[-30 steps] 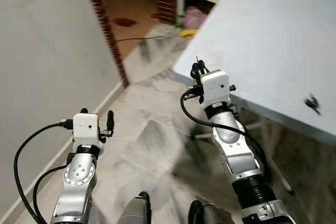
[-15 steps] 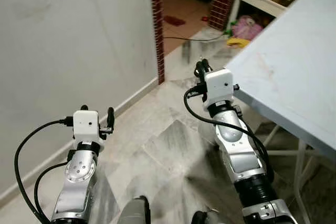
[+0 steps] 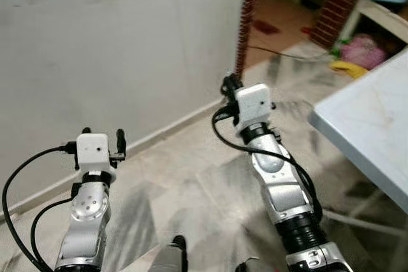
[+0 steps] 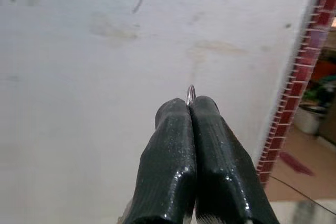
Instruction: Hang keys on a hook
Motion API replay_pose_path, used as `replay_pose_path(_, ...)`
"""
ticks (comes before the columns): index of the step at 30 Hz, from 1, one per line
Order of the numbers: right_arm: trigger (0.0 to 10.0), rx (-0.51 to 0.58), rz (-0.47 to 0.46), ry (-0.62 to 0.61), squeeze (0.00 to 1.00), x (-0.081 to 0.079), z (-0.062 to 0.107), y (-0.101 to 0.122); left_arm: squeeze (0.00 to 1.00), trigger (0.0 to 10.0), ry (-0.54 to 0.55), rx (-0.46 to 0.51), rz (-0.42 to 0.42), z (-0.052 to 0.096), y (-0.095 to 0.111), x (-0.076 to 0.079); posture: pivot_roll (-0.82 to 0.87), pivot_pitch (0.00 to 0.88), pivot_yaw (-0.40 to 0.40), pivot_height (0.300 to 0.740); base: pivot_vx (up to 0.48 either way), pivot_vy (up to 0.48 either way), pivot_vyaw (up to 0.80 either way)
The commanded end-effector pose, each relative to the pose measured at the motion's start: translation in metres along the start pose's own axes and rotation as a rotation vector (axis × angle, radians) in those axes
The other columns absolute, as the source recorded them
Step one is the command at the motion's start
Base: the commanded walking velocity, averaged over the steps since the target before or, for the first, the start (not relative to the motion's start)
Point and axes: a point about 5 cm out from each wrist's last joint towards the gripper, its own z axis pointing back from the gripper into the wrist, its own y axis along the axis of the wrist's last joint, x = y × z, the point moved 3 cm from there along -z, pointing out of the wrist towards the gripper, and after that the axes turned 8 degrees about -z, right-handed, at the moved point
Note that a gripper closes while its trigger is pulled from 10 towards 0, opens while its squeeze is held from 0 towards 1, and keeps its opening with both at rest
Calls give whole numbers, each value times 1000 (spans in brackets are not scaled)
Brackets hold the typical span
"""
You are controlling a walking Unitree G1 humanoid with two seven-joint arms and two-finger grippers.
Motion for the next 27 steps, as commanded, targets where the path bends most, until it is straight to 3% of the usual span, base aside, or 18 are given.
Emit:
replay_pose_path(1,10000,15,-13,0,0,0,-1,5,0,10000,6,-19,-2,3,-5,-1,15,164,19,740,0,0,800)
replay_pose_path(20,10000,-5,-16,28,0,-3,2,2,0,10000,37,-28,-13,3,-8,-4,7,161,10,740,0,0,800)
replay_pose_path(27,10000,-8,-29,35,0,-2,3,1,0,10000,-32,-31,31,6,-9,5,10,159,10,740,0,0,777)
